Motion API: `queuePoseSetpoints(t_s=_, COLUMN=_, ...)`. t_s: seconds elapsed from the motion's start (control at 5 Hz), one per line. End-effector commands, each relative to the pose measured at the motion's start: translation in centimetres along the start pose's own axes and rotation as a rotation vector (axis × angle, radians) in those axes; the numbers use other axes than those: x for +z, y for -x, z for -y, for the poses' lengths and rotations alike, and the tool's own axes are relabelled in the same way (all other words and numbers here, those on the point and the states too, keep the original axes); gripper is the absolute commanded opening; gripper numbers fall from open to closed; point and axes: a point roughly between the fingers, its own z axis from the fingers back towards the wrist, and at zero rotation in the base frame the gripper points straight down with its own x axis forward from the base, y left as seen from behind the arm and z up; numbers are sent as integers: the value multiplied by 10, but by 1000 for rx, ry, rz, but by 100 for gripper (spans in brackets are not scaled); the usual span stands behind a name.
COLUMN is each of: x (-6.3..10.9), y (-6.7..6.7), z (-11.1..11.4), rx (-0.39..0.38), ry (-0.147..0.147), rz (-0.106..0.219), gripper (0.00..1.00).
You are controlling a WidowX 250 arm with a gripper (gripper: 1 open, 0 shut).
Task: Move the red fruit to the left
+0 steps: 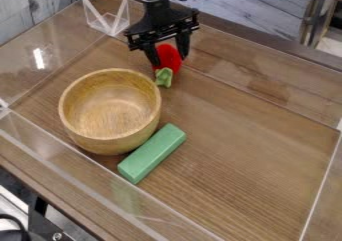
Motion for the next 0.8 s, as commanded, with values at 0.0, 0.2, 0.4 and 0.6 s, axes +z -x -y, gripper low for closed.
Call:
queuePoseSetpoints(t_s=0.0, x=27, y=-19, z=11, rx=20, ry=52, rz=63, gripper=0)
queuePoseSetpoints(t_s=0.2, x=51, y=-31, z=18, rx=11, ry=85, rz=61, gripper=0)
queuePoseSetpoints(t_s=0.4, x=71, y=-41, z=15, rx=10, ry=102, rz=56, gripper=0)
queuePoseSetpoints(t_s=0.6, x=53, y=-36, z=13, rx=14, ry=83, rz=65, gripper=0)
